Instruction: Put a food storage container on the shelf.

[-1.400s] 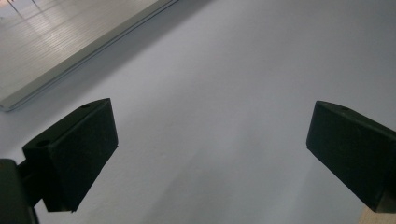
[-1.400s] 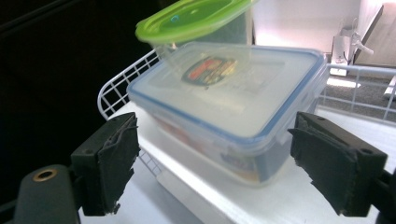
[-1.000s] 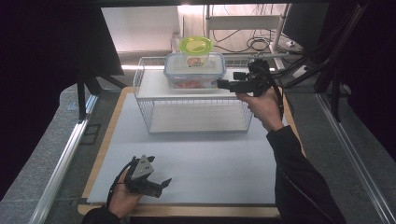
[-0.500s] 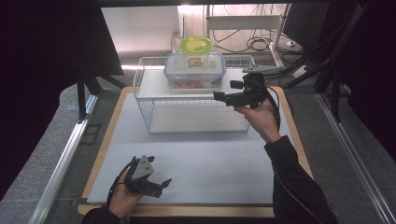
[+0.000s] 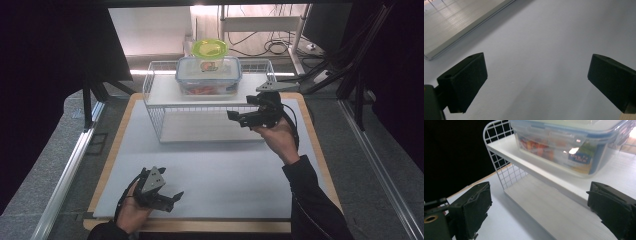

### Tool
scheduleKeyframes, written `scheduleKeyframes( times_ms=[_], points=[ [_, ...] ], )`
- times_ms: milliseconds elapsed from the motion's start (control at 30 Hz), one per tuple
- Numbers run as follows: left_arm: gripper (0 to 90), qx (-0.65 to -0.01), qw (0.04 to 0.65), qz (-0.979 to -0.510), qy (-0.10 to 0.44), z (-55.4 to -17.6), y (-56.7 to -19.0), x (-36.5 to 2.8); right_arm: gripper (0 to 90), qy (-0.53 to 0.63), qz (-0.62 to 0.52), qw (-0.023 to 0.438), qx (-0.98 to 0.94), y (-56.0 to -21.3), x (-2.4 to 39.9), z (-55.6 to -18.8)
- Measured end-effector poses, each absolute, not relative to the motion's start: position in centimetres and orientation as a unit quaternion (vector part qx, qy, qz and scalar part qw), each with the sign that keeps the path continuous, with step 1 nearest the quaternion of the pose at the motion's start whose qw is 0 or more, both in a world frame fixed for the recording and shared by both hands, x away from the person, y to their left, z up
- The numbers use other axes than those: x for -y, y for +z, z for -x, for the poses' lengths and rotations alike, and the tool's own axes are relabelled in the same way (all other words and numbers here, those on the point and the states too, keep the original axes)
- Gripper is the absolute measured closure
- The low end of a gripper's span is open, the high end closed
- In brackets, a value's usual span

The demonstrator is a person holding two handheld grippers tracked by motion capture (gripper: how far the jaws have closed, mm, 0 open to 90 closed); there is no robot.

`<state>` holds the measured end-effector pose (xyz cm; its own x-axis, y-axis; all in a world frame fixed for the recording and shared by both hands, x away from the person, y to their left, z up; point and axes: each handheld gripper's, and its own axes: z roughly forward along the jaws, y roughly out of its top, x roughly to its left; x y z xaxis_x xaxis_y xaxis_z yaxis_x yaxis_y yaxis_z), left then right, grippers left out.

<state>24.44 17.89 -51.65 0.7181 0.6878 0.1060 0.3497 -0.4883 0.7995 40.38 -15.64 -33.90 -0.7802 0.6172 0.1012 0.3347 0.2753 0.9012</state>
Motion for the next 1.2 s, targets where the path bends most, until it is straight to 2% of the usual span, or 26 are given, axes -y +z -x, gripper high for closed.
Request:
scheduleKeyframes(
  times_ms=[567, 1200],
  points=[
    [2.4, -0.311, 0.4, -0.836, 0.209, -24.4, -51.7, -17.8, 1.8, 0.521, -0.292, 0.141, -0.79, -36.7, 16.4, -38.7],
    [2.4, -0.307, 0.399, -0.838, 0.208, -24.4, -51.8, -17.8, 0.0, 0.499, -0.27, 0.18, -0.803, -38.2, 16.5, -36.4]
  ],
)
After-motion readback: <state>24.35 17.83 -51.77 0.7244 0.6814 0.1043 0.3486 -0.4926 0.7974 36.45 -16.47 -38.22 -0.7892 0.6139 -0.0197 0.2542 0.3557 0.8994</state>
